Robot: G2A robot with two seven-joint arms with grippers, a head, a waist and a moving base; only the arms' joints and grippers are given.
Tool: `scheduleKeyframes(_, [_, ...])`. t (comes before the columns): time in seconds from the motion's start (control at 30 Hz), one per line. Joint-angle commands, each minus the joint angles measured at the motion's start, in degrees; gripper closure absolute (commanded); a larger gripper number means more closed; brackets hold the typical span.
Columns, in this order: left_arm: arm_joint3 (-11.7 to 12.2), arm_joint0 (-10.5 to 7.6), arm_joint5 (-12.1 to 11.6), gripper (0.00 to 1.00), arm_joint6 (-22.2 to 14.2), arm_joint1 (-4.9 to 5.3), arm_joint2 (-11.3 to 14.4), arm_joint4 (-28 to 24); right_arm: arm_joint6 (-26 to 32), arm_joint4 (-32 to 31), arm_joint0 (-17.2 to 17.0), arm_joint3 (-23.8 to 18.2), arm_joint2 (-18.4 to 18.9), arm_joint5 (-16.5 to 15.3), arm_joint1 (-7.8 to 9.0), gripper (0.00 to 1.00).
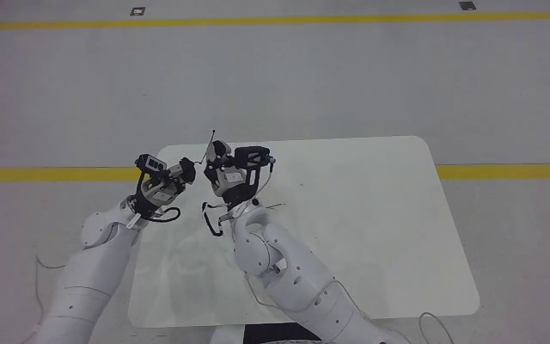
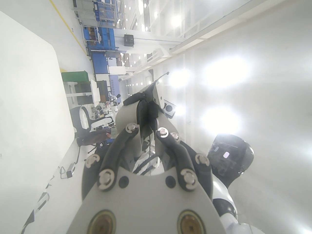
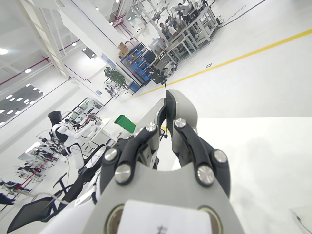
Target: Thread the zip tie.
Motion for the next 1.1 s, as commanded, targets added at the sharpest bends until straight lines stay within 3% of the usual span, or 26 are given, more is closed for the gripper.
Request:
scheduleKeyframes(0.0, [-0.3,0.19,0.2,1.00,0.1,-0.01,-0.1,0.0,-0.2,0.3,-0.1,-0.1,-0.1,0.6,0.08,1.00])
scheduleKeyframes(0.27, [-1.4,0.72,0.5,1.00,0.1,-0.12,-0.4,0.3,-1.2,3.2,-0.1,-0.8,-1.0,3.8,0.26,1.00])
scheduleKeyframes(0.53, [-1.7,0.87,0.7,1.00,0.1,-0.22,-0.7,0.4,-1.6,2.4,-0.2,-0.5,-1.9,0.4,0.53,1.00])
scheduleKeyframes(1.07, [-2.4,1.18,0.6,1.00,0.3,-0.53,-1.3,0.1,-2.7,3.3,-0.7,-0.5,-3.0,1.7,1.02,1.00])
